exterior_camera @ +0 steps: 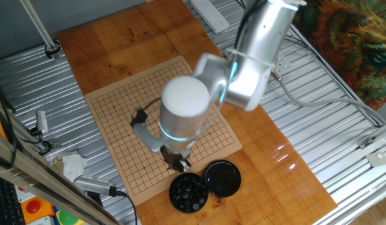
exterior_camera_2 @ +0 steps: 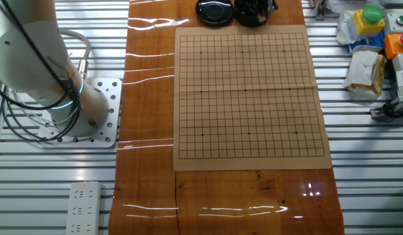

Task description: Play the first move as black on the 3-4 point in the upper right corner of the Go board

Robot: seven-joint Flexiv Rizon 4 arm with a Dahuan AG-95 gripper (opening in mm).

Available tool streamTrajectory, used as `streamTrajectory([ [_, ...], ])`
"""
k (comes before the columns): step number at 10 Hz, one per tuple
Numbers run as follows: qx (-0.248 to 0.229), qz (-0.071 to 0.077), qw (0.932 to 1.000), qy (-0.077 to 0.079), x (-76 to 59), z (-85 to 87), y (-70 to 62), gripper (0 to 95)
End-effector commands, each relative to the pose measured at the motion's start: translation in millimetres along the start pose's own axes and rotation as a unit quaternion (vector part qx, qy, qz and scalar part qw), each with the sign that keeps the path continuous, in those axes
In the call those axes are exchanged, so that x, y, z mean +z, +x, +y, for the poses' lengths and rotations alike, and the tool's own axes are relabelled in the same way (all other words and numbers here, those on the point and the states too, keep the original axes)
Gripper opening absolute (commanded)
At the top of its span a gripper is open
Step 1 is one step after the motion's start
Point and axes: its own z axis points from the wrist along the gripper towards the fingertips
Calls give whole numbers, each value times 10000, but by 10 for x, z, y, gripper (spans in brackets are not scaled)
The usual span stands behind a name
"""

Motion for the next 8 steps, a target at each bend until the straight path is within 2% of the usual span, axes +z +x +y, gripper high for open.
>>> streamTrajectory([
  [1, -39, 0, 10000, 4, 23, -40, 15, 0],
  [8, -86, 0, 10000, -10, 22, -82, 39, 0],
])
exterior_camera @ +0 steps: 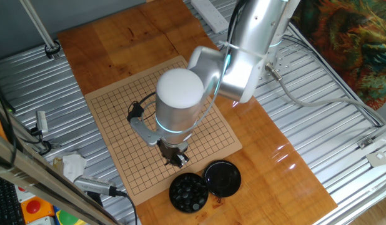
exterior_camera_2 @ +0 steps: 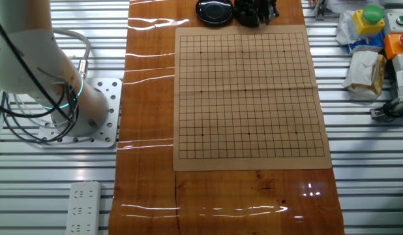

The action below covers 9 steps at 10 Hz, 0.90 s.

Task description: Play the first move as black on the 3-4 point in the upper right corner of the Go board

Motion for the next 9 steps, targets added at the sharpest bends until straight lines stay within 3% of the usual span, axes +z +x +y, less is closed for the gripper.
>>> streamTrajectory([
  [1, 27, 1, 10000, -8, -9, -29, 0, 0],
  [2, 15, 8, 10000, -37, -41, -169, -9, 0],
  [4, -105, 16, 9999, -57, -56, -616, 56, 0],
  [6, -80, 13, 10000, -41, -52, -855, 108, 0],
  [7, 183, 36, 9998, -41, -66, -931, 114, 0],
  [9, 273, 38, 9996, -24, -39, -1034, 150, 0],
])
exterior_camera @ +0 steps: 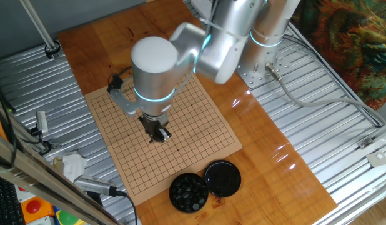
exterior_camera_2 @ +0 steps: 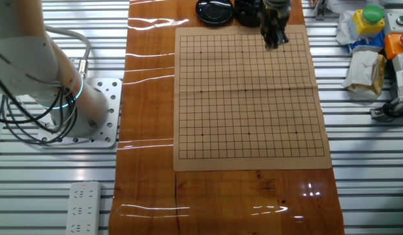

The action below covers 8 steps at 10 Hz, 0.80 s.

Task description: Play the first move as black on the 3-4 point in the upper right corner of the Go board

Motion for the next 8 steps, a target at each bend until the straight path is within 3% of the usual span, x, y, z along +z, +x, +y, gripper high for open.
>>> streamTrajectory([
  [1, 344, -16, 9994, -19, 51, -111, 20, 0],
  [8, 529, 12, 9986, 30, 71, -112, 16, 0],
])
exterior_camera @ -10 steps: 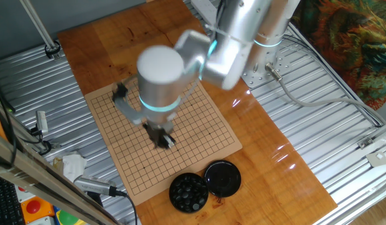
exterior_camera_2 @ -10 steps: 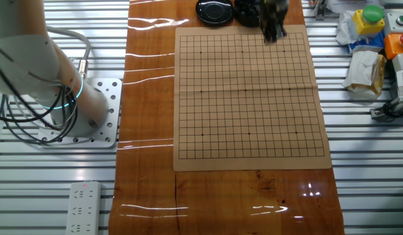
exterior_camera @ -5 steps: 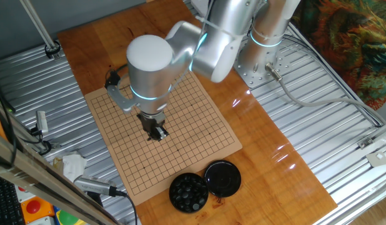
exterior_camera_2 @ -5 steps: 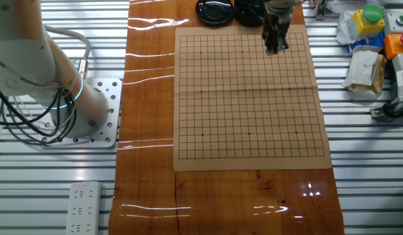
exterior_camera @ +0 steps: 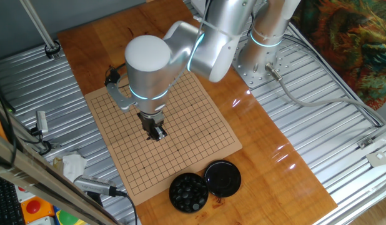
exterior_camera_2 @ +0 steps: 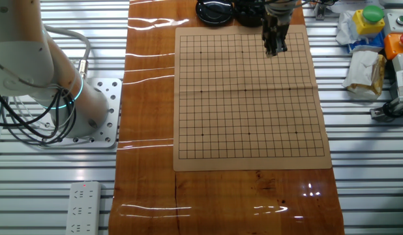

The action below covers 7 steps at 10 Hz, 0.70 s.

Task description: Play the first move as black on the 3-4 point in the upper right corner of the Go board

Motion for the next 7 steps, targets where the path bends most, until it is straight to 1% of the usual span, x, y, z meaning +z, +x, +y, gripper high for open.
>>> streamTrajectory([
  [1, 11, -30, 10000, 22, -17, -5, 12, 0],
  [4, -22, -16, 10000, 54, -13, -5, 11, 0],
  [7, -155, 81, 9998, 14, -13, -5, 11, 0],
])
